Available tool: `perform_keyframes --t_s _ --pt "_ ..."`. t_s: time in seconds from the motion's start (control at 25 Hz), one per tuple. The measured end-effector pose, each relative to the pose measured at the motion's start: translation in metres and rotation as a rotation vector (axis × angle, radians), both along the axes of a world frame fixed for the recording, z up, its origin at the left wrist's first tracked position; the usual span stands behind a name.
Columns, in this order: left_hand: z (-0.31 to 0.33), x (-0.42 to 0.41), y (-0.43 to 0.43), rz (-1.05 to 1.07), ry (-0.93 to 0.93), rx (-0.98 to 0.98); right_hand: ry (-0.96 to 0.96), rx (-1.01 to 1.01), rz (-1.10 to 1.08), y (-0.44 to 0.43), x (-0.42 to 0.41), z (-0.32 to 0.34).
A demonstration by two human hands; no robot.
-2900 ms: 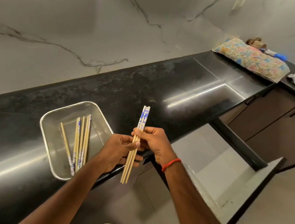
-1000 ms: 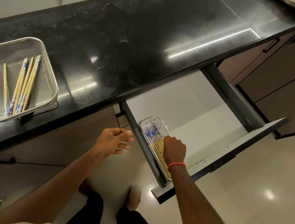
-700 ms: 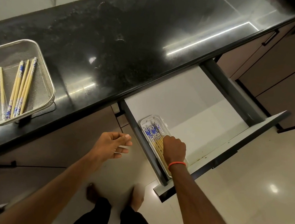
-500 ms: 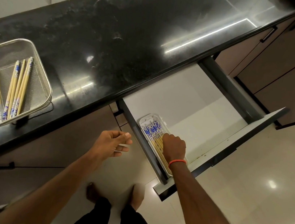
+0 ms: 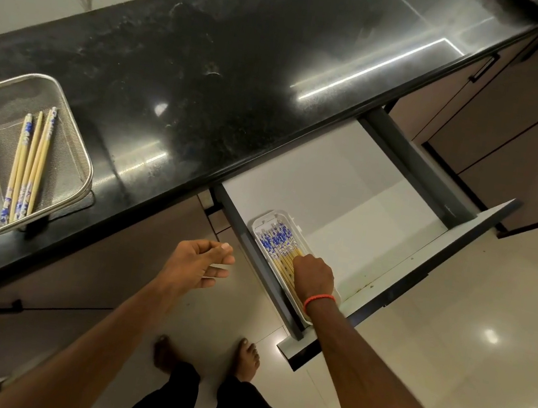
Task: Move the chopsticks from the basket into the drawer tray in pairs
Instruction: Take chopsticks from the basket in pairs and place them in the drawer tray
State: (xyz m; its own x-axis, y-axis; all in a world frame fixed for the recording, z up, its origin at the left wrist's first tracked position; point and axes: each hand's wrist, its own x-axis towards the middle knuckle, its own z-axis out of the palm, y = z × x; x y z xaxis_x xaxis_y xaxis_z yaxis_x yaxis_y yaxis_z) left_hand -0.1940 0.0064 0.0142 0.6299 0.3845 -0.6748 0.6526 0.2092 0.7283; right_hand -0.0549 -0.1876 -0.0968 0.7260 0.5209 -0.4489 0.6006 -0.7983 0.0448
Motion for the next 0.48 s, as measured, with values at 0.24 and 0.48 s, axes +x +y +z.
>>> perform_keyframes --t_s 0.24,0.48 --pt "-0.001 -0.006 0.005 -0.008 0.017 0.008 0.027 -0.048 -0.03 -0.016 -0.007 0.0" --pt "0.008 -0.013 0.01 -0.025 0.002 0.034 0.006 -0.056 -0.048 -0.021 -0.013 0.021"
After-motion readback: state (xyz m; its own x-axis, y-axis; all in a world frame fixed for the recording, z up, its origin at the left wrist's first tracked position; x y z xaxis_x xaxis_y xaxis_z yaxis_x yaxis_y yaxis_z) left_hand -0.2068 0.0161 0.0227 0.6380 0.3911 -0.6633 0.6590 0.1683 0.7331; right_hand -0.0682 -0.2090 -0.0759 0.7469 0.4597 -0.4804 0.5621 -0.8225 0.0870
